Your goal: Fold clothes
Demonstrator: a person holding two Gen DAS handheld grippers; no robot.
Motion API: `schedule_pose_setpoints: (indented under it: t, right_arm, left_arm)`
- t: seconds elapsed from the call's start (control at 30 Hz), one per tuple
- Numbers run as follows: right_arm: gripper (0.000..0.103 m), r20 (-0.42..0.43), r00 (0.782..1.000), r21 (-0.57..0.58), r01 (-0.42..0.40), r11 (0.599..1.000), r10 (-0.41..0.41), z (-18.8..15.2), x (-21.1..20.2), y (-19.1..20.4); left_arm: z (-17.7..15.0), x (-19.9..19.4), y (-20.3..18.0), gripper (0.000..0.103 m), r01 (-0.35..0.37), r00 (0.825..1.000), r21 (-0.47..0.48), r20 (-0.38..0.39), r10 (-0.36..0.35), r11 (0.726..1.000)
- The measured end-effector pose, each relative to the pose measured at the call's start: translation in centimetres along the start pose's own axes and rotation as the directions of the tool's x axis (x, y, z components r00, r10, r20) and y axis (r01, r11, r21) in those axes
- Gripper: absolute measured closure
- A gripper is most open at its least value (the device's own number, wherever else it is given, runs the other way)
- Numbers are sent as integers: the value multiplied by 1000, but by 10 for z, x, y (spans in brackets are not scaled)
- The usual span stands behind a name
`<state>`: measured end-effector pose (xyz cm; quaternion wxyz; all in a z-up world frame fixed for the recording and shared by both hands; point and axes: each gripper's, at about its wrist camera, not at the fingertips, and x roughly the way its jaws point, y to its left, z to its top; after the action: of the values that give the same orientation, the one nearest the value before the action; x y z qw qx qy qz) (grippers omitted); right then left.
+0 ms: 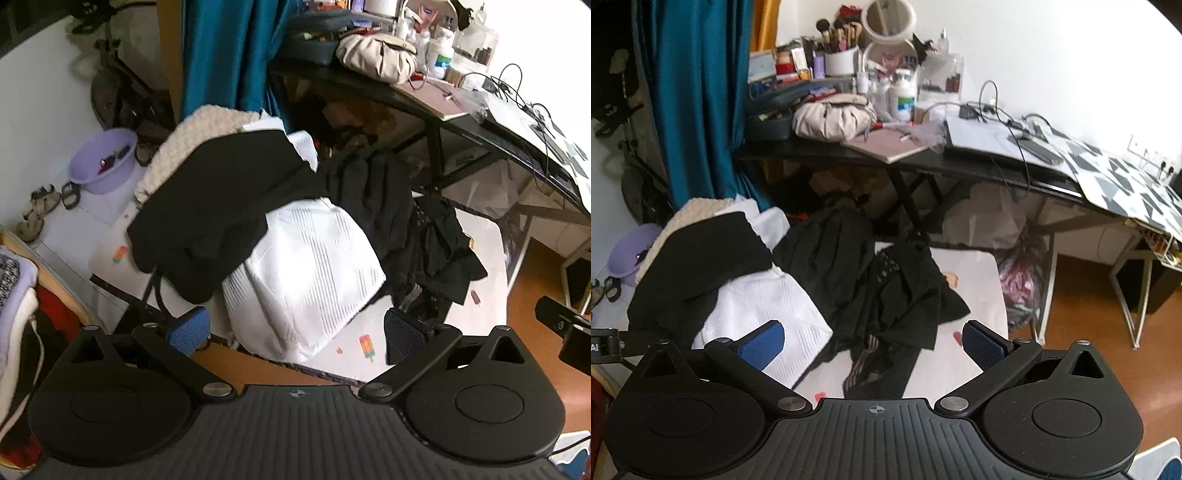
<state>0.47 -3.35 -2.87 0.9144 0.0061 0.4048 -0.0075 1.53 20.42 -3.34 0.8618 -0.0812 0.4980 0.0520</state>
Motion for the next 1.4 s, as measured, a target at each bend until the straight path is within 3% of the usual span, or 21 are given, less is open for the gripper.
schedule_pose_setpoints:
  t: [0.17, 0.33, 0.5, 0.83, 0.97, 1.13, 1.23, 1.4]
  right_arm:
    - [1, -27, 999, 49, 36, 998, -35, -3, 9, -8]
    - [1, -52, 994, 127, 100, 987, -94, -2, 20, -31]
    - [1, -79, 994, 236, 91, 967, -75, -7, 29, -60]
    - [1, -146, 985, 221, 120, 968, -89, -14, 48, -58]
    - [1, -148, 984, 213, 130, 968, -99, -11, 54, -59]
    - [1, -163, 982, 244, 128, 961, -90, -15, 65, -76]
    - [2, -189, 977, 269, 148, 952, -98, -21, 78, -94]
    - [6, -221, 969, 316, 181, 931, -113, -28, 117, -123]
  left_arm:
    - [-4, 9, 7, 1, 56, 998, -55, -17, -57, 997]
    - [-7, 11, 12, 1, 38, 999, -79, 21, -36, 996]
    - [-8, 20, 8, 1, 75, 997, -62, -5, -75, 995]
    - [-14, 47, 10, 1, 64, 989, -119, -128, -79, 991]
    - [-16, 52, 9, 1, 64, 987, -146, -134, -84, 987]
    - [-15, 61, -8, 1, 82, 987, -114, -129, -96, 990]
    - [-12, 68, -22, 1, 71, 986, -73, -144, -81, 995]
    - [-1, 81, -39, 1, -11, 985, -48, -171, 2, 999]
